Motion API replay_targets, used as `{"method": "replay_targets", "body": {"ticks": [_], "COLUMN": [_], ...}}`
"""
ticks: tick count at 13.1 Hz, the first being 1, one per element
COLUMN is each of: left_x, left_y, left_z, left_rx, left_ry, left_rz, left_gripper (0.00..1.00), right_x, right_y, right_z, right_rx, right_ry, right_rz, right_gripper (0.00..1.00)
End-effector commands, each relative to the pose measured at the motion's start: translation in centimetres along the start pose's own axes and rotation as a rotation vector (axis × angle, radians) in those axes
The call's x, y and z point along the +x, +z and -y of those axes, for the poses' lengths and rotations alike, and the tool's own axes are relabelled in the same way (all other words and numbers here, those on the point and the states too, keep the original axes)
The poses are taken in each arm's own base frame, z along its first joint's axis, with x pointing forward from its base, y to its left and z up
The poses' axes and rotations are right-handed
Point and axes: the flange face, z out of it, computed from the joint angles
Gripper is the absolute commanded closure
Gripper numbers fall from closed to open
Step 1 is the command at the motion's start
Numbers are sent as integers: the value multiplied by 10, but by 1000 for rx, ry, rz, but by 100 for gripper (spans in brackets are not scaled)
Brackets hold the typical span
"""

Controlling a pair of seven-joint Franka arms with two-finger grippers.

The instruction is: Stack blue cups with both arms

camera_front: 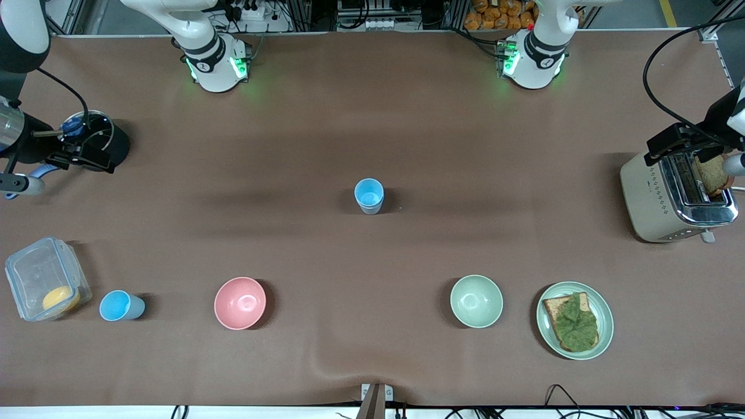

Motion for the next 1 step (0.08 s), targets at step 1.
{"method": "replay_targets", "body": {"ticks": [1], "left_x": [-2], "left_y": [-7], "left_z": [-1], "left_rx": [-18], "left_ry": [-5], "left_rz": [-2], "left_gripper": [0], "right_x": [-5], "right_y": [-4], "right_z": [-4], "right_rx": [-14], "right_ry": [-4], "right_rz": [1], "right_gripper": [0]}}
